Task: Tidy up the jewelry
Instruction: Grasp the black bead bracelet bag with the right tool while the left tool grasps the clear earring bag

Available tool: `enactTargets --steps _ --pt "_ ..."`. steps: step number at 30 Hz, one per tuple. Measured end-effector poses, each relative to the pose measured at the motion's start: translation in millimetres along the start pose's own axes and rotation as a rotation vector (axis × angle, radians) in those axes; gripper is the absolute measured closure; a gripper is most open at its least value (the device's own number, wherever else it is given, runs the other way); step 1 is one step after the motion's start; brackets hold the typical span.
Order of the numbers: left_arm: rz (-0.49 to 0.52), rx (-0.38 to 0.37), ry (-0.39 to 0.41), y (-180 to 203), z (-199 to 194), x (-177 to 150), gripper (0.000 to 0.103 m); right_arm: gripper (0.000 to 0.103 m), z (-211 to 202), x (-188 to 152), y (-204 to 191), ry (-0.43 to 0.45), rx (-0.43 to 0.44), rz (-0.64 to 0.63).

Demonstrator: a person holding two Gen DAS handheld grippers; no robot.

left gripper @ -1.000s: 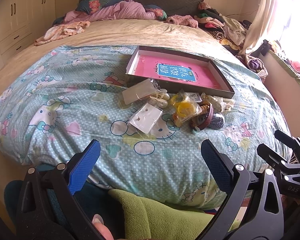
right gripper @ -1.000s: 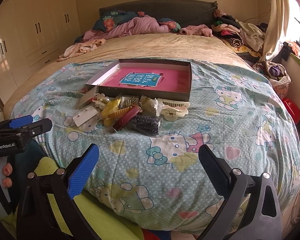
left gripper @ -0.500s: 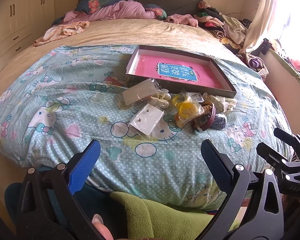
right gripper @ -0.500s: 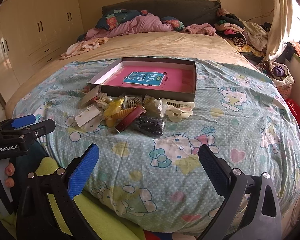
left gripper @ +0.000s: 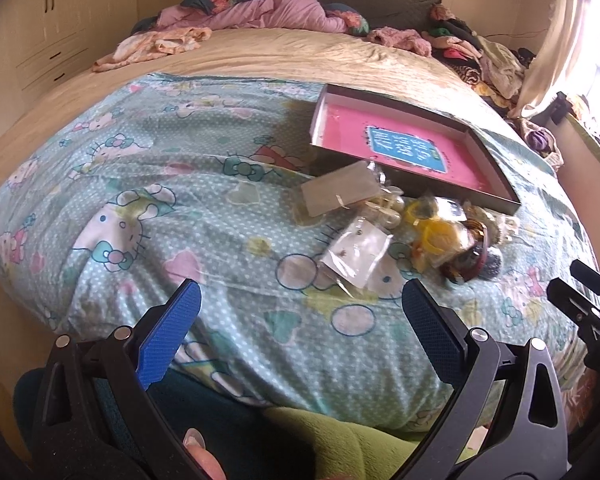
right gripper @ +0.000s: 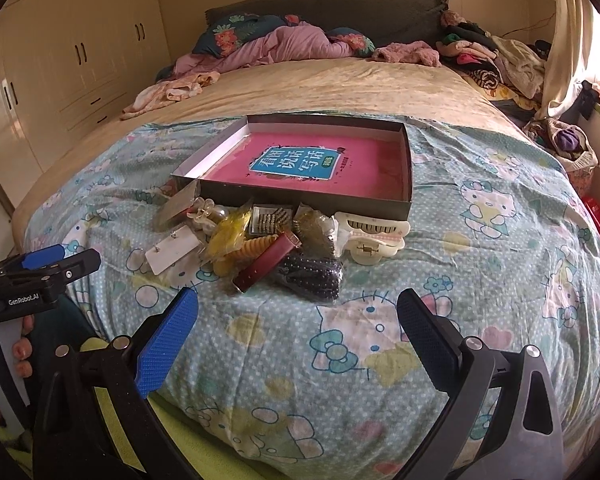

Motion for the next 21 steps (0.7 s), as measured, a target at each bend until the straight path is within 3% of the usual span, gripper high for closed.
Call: enactTargets --steps 6,18,21 --pt "0.006 -0.019 -0.027 -7 22 7 0.009 0.004 20 4 14 -0.022 -0.024 0.034" --pt "0.106 -0.119 -0.1 20 76 9 0.009 0.005 81 -6 37 -0.081 -0.093 0.031" --pt "0.115 -0.122 -0.115 21 83 9 0.009 0.017 96 -10 34 -0.109 -0.086 0.025"
Point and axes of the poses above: each gripper's, at about its wrist camera, not at the fingertips, and z roughly the way its jaws point, y to its right, x to its top, the point moved 6 cm from there along z, roughly the way its jaws point, and after that the axes turned 12 degrees about z, right-handed, at the moved point
